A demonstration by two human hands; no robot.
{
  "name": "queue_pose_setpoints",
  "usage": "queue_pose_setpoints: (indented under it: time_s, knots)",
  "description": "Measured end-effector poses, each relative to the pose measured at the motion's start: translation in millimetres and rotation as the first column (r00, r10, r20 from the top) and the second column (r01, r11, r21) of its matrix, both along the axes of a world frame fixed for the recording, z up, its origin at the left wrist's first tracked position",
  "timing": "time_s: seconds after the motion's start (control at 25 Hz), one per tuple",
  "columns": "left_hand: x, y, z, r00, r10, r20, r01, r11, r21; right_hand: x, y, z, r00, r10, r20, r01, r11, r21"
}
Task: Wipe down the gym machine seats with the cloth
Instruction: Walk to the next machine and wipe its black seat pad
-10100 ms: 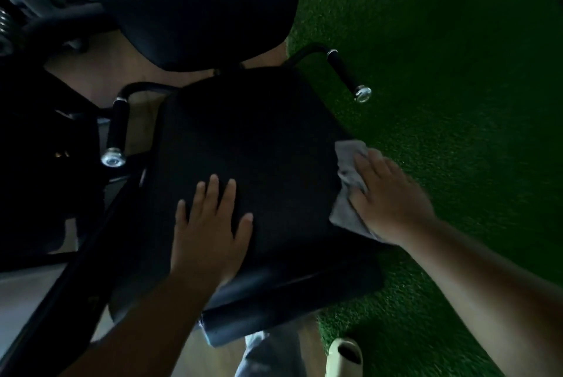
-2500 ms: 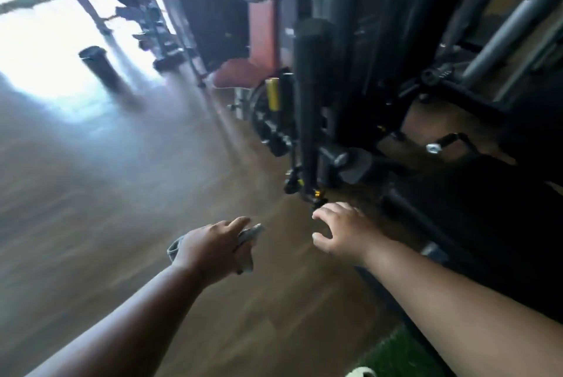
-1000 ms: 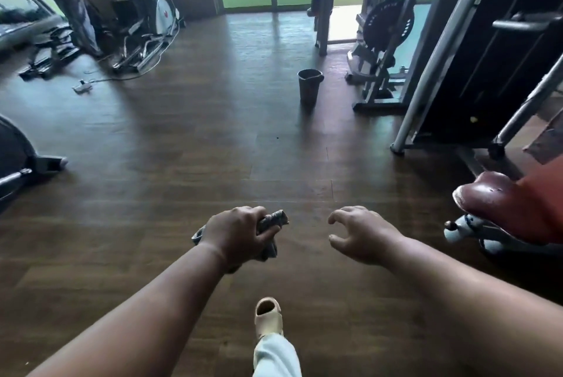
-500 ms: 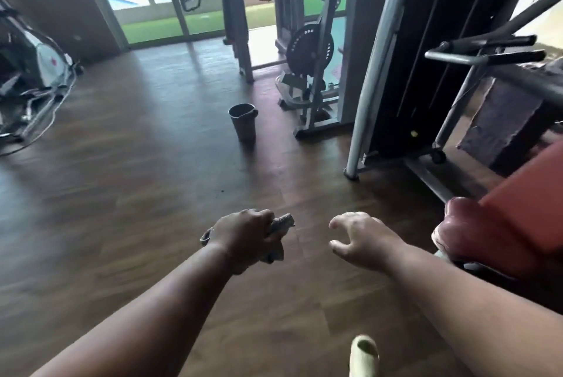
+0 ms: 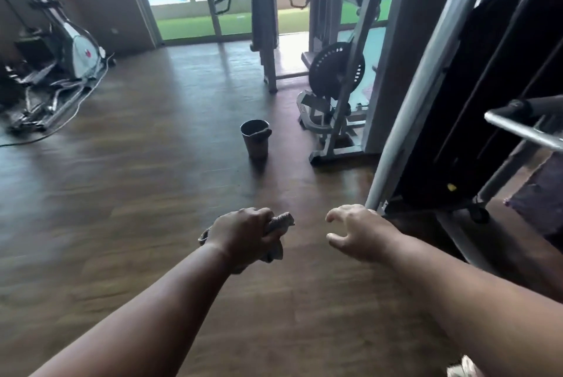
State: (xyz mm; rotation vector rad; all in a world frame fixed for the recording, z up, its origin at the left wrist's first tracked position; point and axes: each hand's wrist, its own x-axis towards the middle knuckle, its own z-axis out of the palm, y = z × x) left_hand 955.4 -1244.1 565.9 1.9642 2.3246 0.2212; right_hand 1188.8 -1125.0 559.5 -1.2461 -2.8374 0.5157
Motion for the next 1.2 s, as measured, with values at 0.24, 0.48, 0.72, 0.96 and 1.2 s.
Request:
queue_pose_setpoints:
  time_s: [0.24,0.48,0.72,0.96,1.2]
  knots:
    - [-89,103,-13,0.998,0.061,-0.012,-0.061,0.998,-0.001,-97,127,-8,0.995,0.098,0.011,-0.098,0.995,-0.019]
    - [-232,256,-17,1.000,0.010,-0.019,-0.010,1.000,-0.007,-211,274,-10,1.000,0.012,0.023,-0.012,0.999,-0.035]
    - [-332,402,-1,1.000,-0.023,-0.006,0.022,1.000,-0.016,-302,394,-6,0.999,-0.038,0.025,0.041,0.994,-0.097]
    - [-396,554,-15,1.000,0.002,-0.026,-0.002,1.000,-0.019,-381,564,-19,1.000,0.021,0.017,-0.019,0.996,-0.086]
    - [-468,692,-17,0.990,0.140,0.003,-0.140,0.990,-0.032,-476,736,-18,0.986,0.155,0.057,-0.150,0.985,-0.086]
